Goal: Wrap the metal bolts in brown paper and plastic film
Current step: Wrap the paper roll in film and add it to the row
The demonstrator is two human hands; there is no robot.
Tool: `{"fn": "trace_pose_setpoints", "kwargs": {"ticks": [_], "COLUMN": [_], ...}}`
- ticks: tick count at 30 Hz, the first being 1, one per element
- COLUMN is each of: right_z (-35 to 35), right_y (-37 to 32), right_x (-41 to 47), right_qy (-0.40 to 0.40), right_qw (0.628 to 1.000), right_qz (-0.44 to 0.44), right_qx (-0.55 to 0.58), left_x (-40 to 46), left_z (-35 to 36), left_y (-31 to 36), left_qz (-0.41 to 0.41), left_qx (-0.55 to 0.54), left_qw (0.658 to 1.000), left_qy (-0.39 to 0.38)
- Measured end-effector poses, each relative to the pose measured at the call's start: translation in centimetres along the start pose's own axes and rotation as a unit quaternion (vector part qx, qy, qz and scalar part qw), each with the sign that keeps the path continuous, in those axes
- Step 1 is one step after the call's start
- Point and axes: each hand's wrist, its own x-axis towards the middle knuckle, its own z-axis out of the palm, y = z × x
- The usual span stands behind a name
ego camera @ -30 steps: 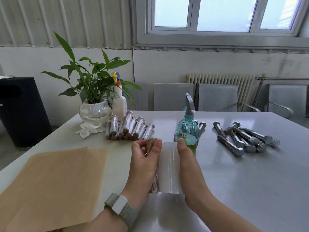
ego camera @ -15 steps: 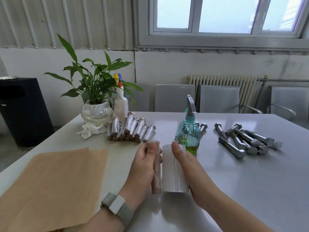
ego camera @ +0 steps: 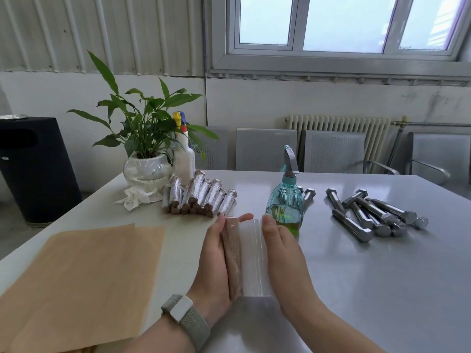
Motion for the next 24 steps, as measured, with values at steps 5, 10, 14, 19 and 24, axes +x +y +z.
{"fn": "trace_pose_setpoints", "kwargs": {"ticks": [5, 10, 14, 19, 24], "right_z": [-0.4, -0.5, -1.5, -0.8, -0.4], "right_y": [0.2, 0.4, 0.3, 0.7, 0.1], "right_x": [0.3, 0.6, 0.9, 0.9, 0.5], "right_qy": [0.010, -0.029, -0.149, -0.122, -0.084], "right_qw": [0.999, 0.993, 0.968, 0.986, 0.993], "right_qz": [0.029, 0.098, 0.146, 0.052, 0.009], "right_qx": [-0.018, 0.061, 0.138, 0.106, 0.081], "left_x": [0.6, 0.8, 1.2, 1.4, 0.9], "left_z": [0.0, -0.2, -0.4, -0.9, -0.5], "left_y": [-0.3, -0.8, -0.5, 0.2, 0.3], "left_qz": [0.025, 0.078, 0.099, 0.174, 0.204], "left_qx": [0.049, 0.151, 0.209, 0.309, 0.287], "left_qw": [0.998, 0.984, 0.971, 0.932, 0.932], "left_qy": [0.039, 0.059, 0.063, 0.076, 0.087]}}
